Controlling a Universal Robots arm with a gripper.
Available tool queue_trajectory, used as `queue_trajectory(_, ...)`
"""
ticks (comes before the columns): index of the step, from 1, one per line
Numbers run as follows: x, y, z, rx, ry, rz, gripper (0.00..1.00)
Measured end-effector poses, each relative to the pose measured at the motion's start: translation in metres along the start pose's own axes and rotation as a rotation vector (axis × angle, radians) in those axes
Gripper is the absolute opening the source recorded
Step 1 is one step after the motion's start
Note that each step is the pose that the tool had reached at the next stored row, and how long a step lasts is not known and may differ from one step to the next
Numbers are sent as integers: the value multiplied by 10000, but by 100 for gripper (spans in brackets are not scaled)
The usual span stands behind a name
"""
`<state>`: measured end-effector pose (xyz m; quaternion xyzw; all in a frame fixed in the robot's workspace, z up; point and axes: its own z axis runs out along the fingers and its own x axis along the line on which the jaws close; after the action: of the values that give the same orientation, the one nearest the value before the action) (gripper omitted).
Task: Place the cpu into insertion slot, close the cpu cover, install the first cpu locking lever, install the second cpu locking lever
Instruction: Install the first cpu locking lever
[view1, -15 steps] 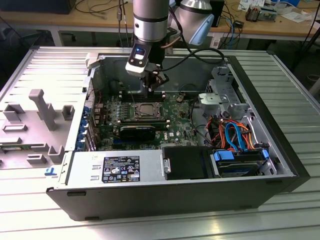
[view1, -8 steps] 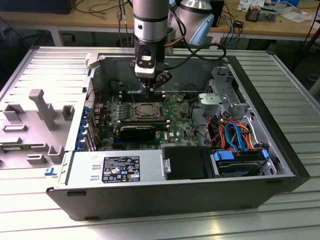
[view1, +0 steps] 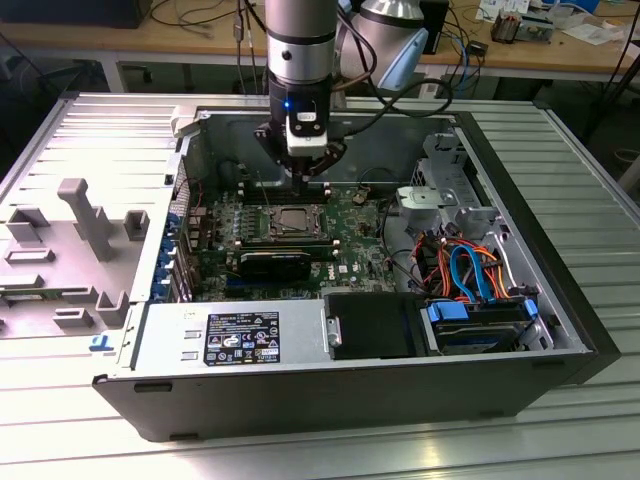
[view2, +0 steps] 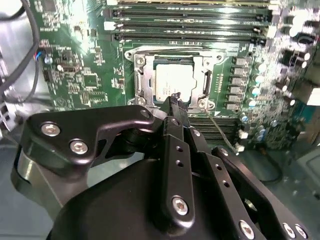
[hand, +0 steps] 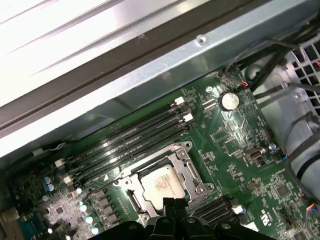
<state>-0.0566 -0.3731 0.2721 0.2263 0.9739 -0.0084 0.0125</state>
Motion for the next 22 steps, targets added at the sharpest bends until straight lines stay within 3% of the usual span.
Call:
queue_trajectory(5,0,0,0,-35,-13,-1218,11)
queue_trajectory(22,3,-2,0,-39,-15,-1381,11)
